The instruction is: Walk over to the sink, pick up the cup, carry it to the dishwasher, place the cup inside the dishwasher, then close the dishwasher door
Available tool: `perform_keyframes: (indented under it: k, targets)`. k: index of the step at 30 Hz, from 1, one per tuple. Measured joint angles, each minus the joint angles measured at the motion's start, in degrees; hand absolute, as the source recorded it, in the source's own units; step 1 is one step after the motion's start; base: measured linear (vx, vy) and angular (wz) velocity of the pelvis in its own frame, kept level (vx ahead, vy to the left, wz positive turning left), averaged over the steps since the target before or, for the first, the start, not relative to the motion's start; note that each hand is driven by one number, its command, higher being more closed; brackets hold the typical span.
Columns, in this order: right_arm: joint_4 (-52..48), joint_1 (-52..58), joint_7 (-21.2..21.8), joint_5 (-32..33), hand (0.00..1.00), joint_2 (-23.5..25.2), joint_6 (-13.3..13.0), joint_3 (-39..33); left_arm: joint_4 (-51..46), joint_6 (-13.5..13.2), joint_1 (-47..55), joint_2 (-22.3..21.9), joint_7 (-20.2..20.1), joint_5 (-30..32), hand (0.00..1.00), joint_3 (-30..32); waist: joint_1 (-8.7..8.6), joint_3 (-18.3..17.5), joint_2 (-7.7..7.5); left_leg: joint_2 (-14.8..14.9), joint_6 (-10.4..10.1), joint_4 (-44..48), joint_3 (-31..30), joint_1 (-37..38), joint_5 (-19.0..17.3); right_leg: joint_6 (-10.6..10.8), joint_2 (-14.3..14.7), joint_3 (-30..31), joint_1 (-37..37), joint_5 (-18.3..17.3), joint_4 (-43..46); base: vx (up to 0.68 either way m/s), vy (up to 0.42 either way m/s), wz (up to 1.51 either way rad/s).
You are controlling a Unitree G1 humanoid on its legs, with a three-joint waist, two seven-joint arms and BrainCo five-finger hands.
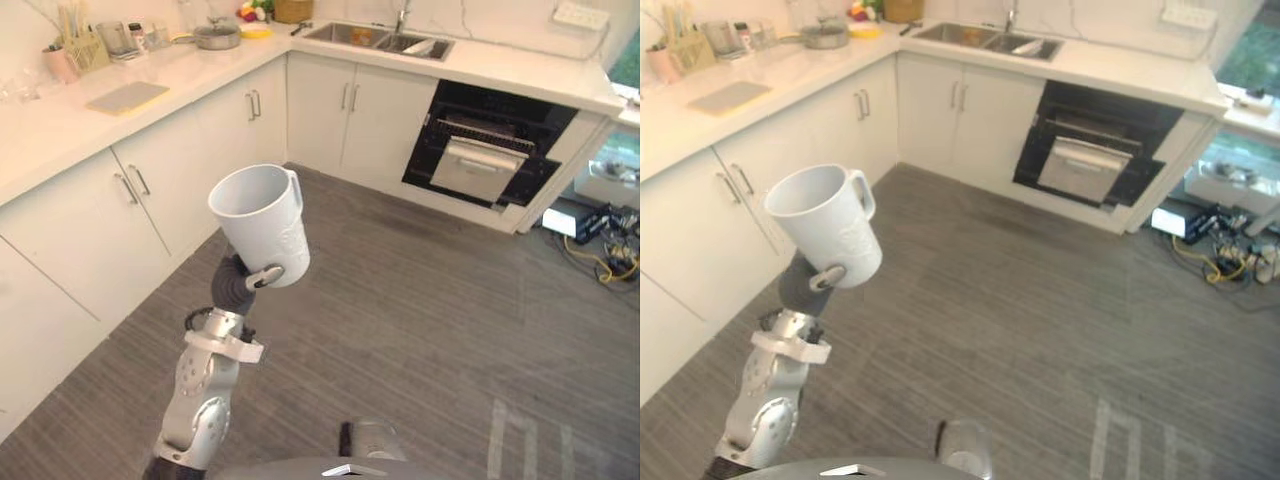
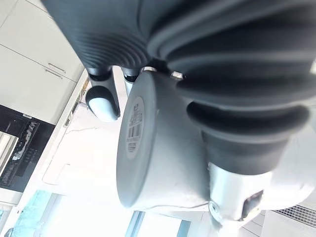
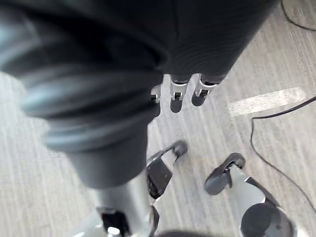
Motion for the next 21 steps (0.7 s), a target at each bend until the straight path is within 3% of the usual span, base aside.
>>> perform_keyframes:
  k: [2, 4, 5, 6, 7, 8, 9, 10, 11, 12, 15, 17, 18, 19, 20, 21]
  targets:
    - [-1.0, 2.0, 0.0, 0.0, 0.00, 2.2, -1.0, 0.6, -0.1, -0.2, -0.5, -0.2, -0.7, -0.4, 1.00, -2.1, -0.61, -0.1, -0.23, 0.3, -1.6, 3.0, -3.6, 3.2, -5.6, 0.2, 1.4, 4.5, -2.4, 5.7, -9.9, -0.17, -0.065, 0.79]
    - [-1.9, 3.2, 0.2, 0.6, 0.00, 2.4, 0.0, 2.9, -0.2, -1.1, -0.2, -0.2, -0.9, -0.3, 1.00, -3.4, -1.03, -1.0, -0.64, 0.4, -3.0, 3.6, -4.8, 5.9, -8.6, -0.6, 1.2, 4.9, -2.7, 7.4, -9.1, 0.19, -0.159, 0.71]
    - [-2.9, 3.9, 0.1, 1.1, 0.00, 2.1, 1.1, 4.2, -0.3, -1.5, 0.3, -0.7, -1.0, -0.3, 1.00, -3.9, -1.76, -2.3, -0.57, 0.9, -4.2, 4.2, -5.0, 8.1, -10.0, -0.4, 1.3, 4.8, -2.5, 11.5, -6.2, 0.54, -0.250, 0.76]
    - [-3.5, 4.6, 0.5, 1.1, 0.00, 1.0, 2.5, 4.6, -0.2, -1.6, 0.4, -1.9, -0.7, -0.1, 1.00, -4.3, -2.06, -2.3, 0.65, 2.7, -5.2, 10.3, -4.8, 7.7, -9.9, -0.4, 1.9, 3.3, -1.2, 9.7, -2.8, 0.59, -0.193, 0.57]
    - [-4.8, 5.1, 0.5, 1.1, 0.00, -0.1, 3.4, 4.5, -0.2, -1.7, 0.4, -2.4, -0.6, 0.1, 1.00, -4.7, -1.92, -2.3, 1.88, 3.9, -6.8, 15.3, -4.2, 6.1, -9.0, -0.6, 2.4, 2.7, -0.1, 8.3, -2.6, 0.56, -0.141, 0.29]
    - [-6.5, 5.3, 0.0, 1.0, 0.00, -1.5, 4.6, 4.5, -0.3, -1.7, 0.2, -3.1, -0.5, 0.2, 1.00, -4.8, -1.87, -2.4, 3.32, 5.3, -11.0, 25.0, -3.8, 2.0, -5.6, -1.1, 3.2, 1.7, 1.9, 6.5, -3.0, 0.44, -0.092, 0.20]
    - [-8.9, 5.3, -0.5, 1.0, 0.00, -2.9, 6.0, 4.3, -0.3, -1.7, -0.4, -4.4, -0.5, 0.1, 1.00, -4.8, -1.86, -1.8, 4.16, 7.6, -14.5, 38.6, -2.2, -4.6, 4.8, -1.7, 4.1, 1.4, 4.9, 4.5, -4.3, 0.45, -0.140, 0.21]
    - [-10.2, 5.3, -1.3, 1.0, 0.00, -3.5, 6.8, 4.3, 0.0, -1.7, -0.5, -5.2, -0.6, 0.1, 1.00, -4.8, -1.45, -1.3, 4.66, 10.4, -14.4, 48.2, -0.3, -9.5, 11.1, -2.7, 4.8, 0.8, 8.0, 3.1, -5.7, 0.52, -0.184, 0.36]
    - [-12.0, 6.2, -1.6, 1.1, 0.00, -3.6, 7.5, 4.7, 0.3, -1.7, -0.5, -6.2, -0.7, 0.1, 1.00, -4.8, -1.32, -0.1, 4.57, 14.0, -11.5, 57.0, 1.4, -14.8, 11.5, -4.0, 5.5, -0.7, 13.7, 1.1, -7.8, 0.54, -0.229, 0.36]
    - [-12.0, 6.5, -2.6, 2.1, 0.00, -3.6, 7.7, 4.9, 0.6, -1.8, 0.0, -6.2, -0.8, 0.2, 1.00, -4.8, -0.33, 0.1, 3.74, 15.0, -8.6, 59.7, 2.4, -19.2, 9.7, -4.7, 5.5, -1.3, 18.3, -0.5, -10.0, 0.49, -0.220, 0.26]
    - [-11.6, 4.9, -5.1, 4.8, 0.00, -5.5, 7.5, 4.5, 0.6, -2.4, 0.3, -6.5, -1.7, -0.4, 1.00, -3.1, 2.97, -0.2, 3.64, 15.6, -8.1, 52.5, 5.7, -26.8, 5.1, -5.0, 6.1, 0.5, 23.4, -1.3, -14.5, 0.45, -0.114, -0.43]
    - [-10.6, 1.4, -8.0, 4.8, 0.00, -6.2, 6.1, 4.7, 0.6, -2.2, 0.7, -6.5, -3.2, -1.3, 1.00, 0.7, 3.90, -0.1, 3.02, 14.1, -7.9, 30.6, 9.2, -28.4, 3.4, -4.5, 6.4, 3.9, 26.8, -1.2, -18.3, 0.27, 0.004, -0.65]
    - [-9.8, 1.2, -8.6, 4.9, 0.00, -6.0, 6.0, 4.8, 0.2, -2.2, 1.4, -6.1, -3.5, -1.6, 1.00, 1.2, 4.19, -0.2, 2.74, 12.7, -7.9, 22.1, 8.8, -27.4, 4.7, -4.1, 6.1, 5.0, 27.6, -1.5, -18.9, 0.02, 0.033, -0.77]
    - [-8.7, 0.9, -9.8, 4.9, 0.00, -5.7, 5.6, 4.7, -1.2, -2.2, 3.2, -5.7, -3.5, -1.6, 1.00, 1.6, 4.90, -0.3, 2.32, 9.8, -8.4, 6.9, 4.9, -25.8, 9.7, -3.7, 5.7, 7.6, 28.5, -2.4, -19.9, 0.13, 0.101, -1.08]
    - [-7.8, 0.7, -11.2, 5.0, 0.00, -5.3, 4.8, 4.5, -1.8, -2.5, 4.9, -5.2, -3.5, -1.6, 1.00, 1.8, 5.78, -0.6, 1.64, 7.3, -9.3, 2.8, 1.4, -24.6, 16.5, -2.7, 5.2, 11.0, 28.8, -3.8, -19.8, 0.31, 0.169, -1.32]
    - [-6.9, 0.3, -12.4, 5.0, 0.00, -4.4, 4.0, 4.5, -1.7, -2.5, 6.1, -4.3, -3.5, -1.6, 1.00, 1.8, 6.14, -0.8, 0.91, 6.1, -7.4, 2.9, 0.9, -23.4, 19.0, -1.9, 4.3, 13.7, 29.4, -4.8, -19.6, 0.43, 0.173, -1.00]
